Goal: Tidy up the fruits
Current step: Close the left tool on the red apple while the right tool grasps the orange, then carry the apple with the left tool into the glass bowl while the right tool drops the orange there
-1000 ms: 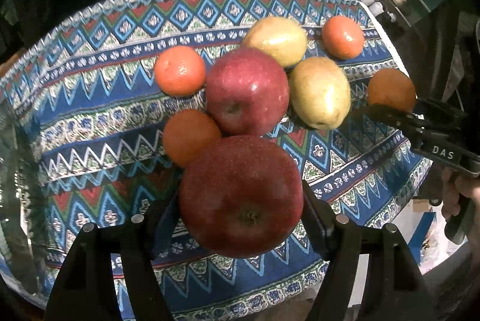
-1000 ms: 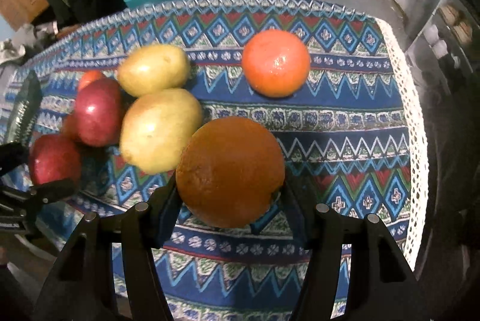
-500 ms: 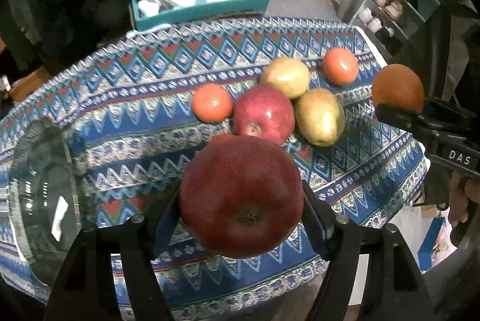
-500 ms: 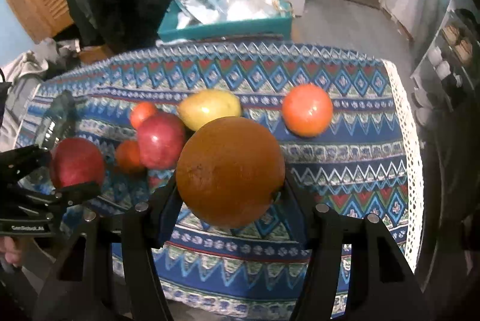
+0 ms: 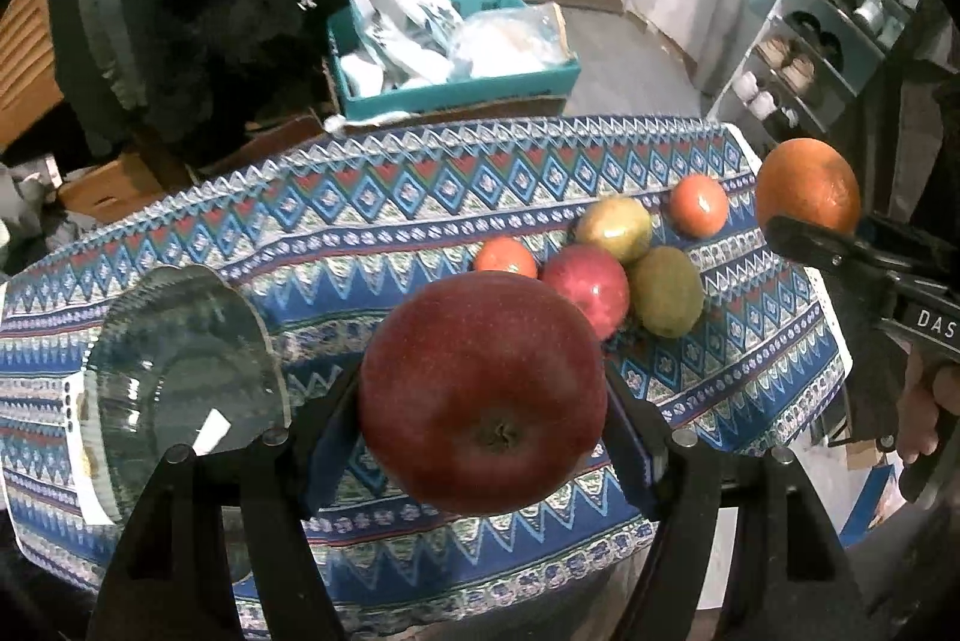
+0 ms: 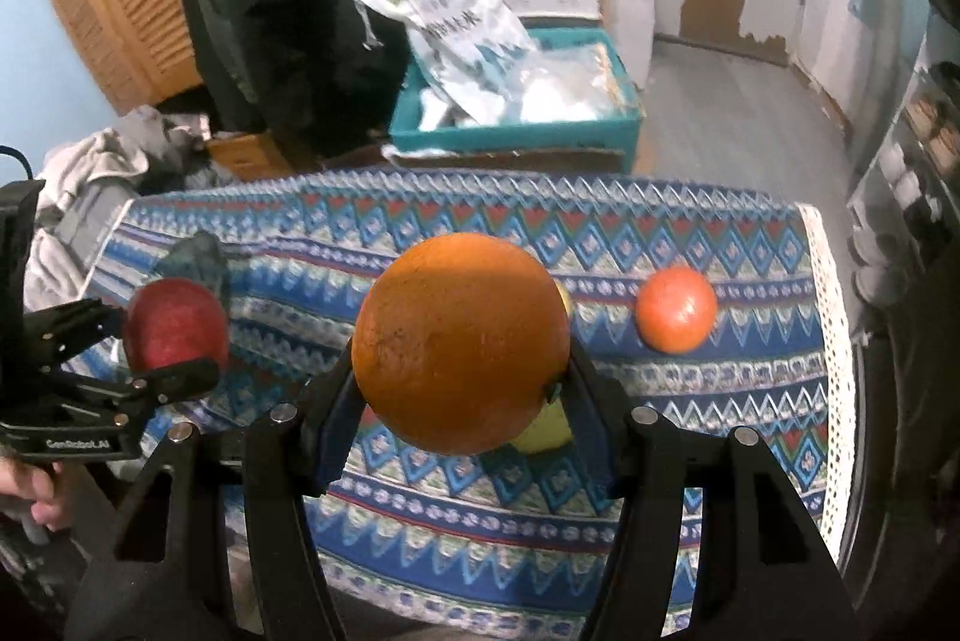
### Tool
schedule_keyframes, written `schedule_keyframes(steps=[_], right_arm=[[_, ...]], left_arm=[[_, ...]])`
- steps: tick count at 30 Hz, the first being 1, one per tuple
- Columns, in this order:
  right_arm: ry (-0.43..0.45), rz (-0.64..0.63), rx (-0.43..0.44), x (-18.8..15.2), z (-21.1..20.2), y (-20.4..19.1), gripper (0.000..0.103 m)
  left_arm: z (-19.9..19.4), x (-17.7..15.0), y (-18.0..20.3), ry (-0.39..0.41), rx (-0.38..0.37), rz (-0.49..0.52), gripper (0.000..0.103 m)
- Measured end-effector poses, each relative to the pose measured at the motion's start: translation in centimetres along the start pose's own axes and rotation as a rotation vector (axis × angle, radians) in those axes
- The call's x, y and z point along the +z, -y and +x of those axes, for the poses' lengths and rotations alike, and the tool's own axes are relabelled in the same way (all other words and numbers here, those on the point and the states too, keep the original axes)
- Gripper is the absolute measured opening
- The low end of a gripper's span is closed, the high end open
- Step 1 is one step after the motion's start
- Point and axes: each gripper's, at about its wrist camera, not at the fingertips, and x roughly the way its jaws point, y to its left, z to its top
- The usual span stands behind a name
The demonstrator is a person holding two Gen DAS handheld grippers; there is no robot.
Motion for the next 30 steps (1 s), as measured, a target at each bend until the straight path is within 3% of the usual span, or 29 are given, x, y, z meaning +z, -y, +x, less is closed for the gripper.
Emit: schedule_keyframes(steps=[12, 30], right_arm=[[0.051, -0.061, 0.066, 2.9, -0.4, -5.5, 0.061], [0.031, -0.145, 0.176, 6.4, 3.0, -14.5, 0.061]], left_arm=[[-3.3, 0.2, -3.3, 0.069, 0.033, -0.038, 0.075], [-6.4, -1.1, -10.1, 0.124, 0.092, -0.135, 0.075]])
